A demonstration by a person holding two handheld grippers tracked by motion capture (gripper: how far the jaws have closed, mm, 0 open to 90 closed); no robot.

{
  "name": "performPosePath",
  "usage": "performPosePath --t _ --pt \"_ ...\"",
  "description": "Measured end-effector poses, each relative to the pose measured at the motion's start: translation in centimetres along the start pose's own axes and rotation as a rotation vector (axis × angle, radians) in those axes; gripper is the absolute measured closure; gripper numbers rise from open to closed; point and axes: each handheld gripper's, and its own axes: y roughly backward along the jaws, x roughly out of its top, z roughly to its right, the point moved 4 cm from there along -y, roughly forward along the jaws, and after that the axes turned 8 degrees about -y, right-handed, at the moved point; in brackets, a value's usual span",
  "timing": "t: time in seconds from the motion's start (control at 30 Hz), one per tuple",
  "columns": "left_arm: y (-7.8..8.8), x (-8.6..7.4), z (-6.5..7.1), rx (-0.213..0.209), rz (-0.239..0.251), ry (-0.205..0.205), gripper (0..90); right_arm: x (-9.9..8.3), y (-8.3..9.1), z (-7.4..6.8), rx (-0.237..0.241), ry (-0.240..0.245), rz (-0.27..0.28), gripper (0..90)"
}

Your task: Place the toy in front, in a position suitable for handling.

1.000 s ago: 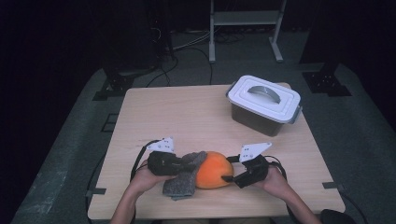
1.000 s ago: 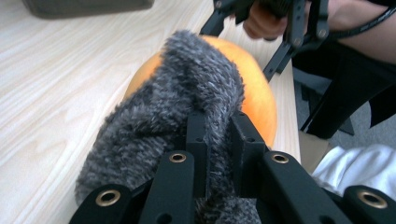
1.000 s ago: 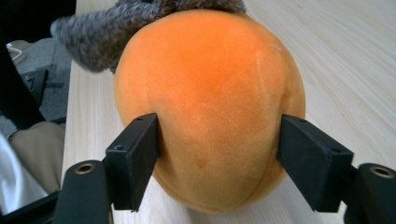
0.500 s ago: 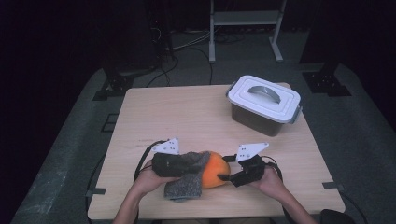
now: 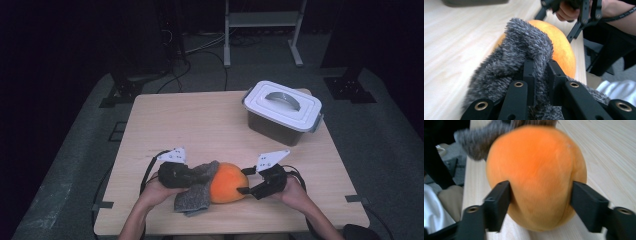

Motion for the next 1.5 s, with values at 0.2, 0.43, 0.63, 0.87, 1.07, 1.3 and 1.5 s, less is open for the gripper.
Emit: performPosePath --t 0.2,0.43,0.63,0.87,1.07,1.3,1.5 --pt "-0.5 -0.2 0.5 -0.072 -0.038 -0.001 78.9 0.1 -0.3 -0.2 0.028 -0.027 0.017 26.4" --pt "0.0 1.6 0.8 0.002 0.039 -0.042 79.1 0.7 -0.2 -1.3 -0.072 0.070 0.055 47.9" --pt "-0.2 1.3 0.4 0.046 0.001 -0.043 79.1 0.6 0.0 -1.1 -0.064 0.143 0.041 47.9" --pt "-1.0 0.7 1.0 -0.042 -0.035 -0.045 79.0 0.5 1.0 -0.2 0.009 0.018 0.052 32.4" --pt "-1.8 0.7 1.6 -0.085 -0.058 -0.060 79.0 0.2 -0.4 -0.3 0.034 -0.043 0.027 31.8" --pt "-0.5 1.8 0.8 0.002 0.052 -0.037 79.2 0.9 -0.2 -1.1 -0.042 0.008 0.098 54.9" --pt "-0.9 1.5 0.8 0.031 0.009 -0.061 79.2 1.1 -0.2 -1.6 -0.065 0.089 0.079 55.9"
